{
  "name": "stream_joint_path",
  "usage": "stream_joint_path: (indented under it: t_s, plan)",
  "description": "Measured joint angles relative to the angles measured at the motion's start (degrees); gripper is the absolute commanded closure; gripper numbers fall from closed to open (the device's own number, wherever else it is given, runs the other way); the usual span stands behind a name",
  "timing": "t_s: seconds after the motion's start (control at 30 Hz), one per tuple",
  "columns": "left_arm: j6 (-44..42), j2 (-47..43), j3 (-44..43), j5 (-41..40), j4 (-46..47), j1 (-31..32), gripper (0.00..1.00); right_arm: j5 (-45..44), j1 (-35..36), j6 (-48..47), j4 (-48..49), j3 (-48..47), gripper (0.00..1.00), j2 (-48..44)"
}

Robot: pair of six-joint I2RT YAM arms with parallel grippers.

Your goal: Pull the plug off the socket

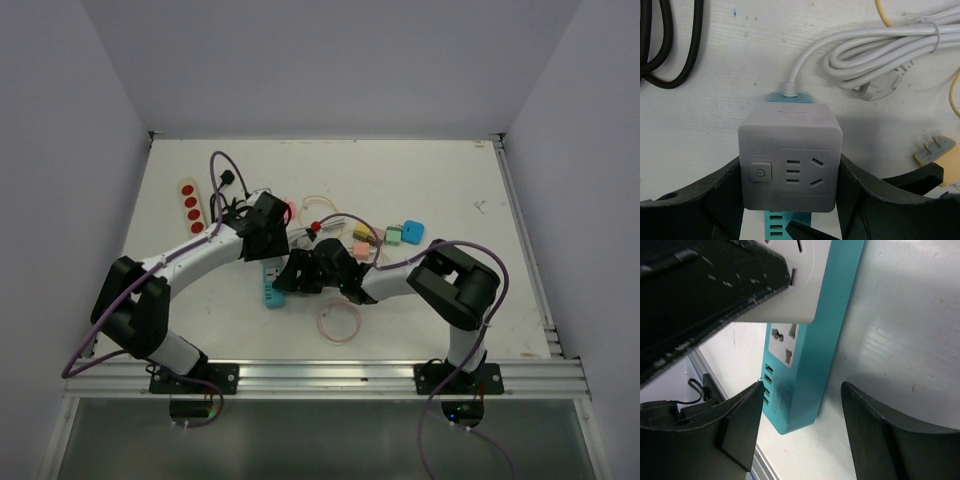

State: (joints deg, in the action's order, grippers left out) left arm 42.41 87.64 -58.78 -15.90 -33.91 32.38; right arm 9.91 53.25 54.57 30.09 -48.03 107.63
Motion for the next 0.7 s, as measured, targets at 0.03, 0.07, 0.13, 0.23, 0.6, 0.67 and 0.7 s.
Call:
stream_joint_path:
  t_s: [0.03,0.07,0.13,0.23,0.6,0.67,0.7]
  plan:
    - [0.1,0.0,-0.2,0.0,-0.2,0.0,1.00,0.3,0.0,0.2,0.4,0.2,0.32,0.0]
    - [0.3,-0.2,-0.4,0.0,-0.2,0.0,1.00,0.5,0.0,0.4,0.9,0.5,0.30,0.0]
    - [0.7,-0.8,-0.6,0.0,-0.4,-0.1,1.00,1.5,0.0,1.0,2.2,1.2,0.27,0.0]
    - [1.6,-2.3,-0.6,0.0,-0.6,-0.2,1.00,2.7,0.0,1.8,3.5,1.6,0.22,0.0]
    - [3.8,-8.0,-0.5,1.5,-0.2,-2.1,1.00,7.6,-2.3,6.0,10.3,3.9,0.23,0.7]
    - [4.3,-9.8,0.2,1.8,0.7,-2.4,1.00,8.9,-2.8,6.6,12.2,3.9,0.24,1.1]
    - [4.8,-10.7,0.9,2.1,1.2,-2.4,1.00,9.4,-2.9,6.8,13.0,3.9,0.24,1.1]
